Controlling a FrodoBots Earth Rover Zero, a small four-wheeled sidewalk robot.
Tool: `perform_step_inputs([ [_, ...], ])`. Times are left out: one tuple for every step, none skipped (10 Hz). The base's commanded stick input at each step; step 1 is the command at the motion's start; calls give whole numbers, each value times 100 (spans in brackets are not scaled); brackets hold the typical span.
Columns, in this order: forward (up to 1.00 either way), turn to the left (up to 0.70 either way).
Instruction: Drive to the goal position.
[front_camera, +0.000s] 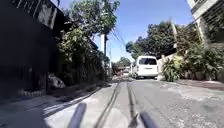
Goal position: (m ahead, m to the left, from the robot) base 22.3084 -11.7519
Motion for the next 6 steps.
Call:
perform_step_inputs([
  [70, -35],
  [70, -24],
  [70, 0],
  [70, 0],
  [70, 0],
  [70, 0],
])
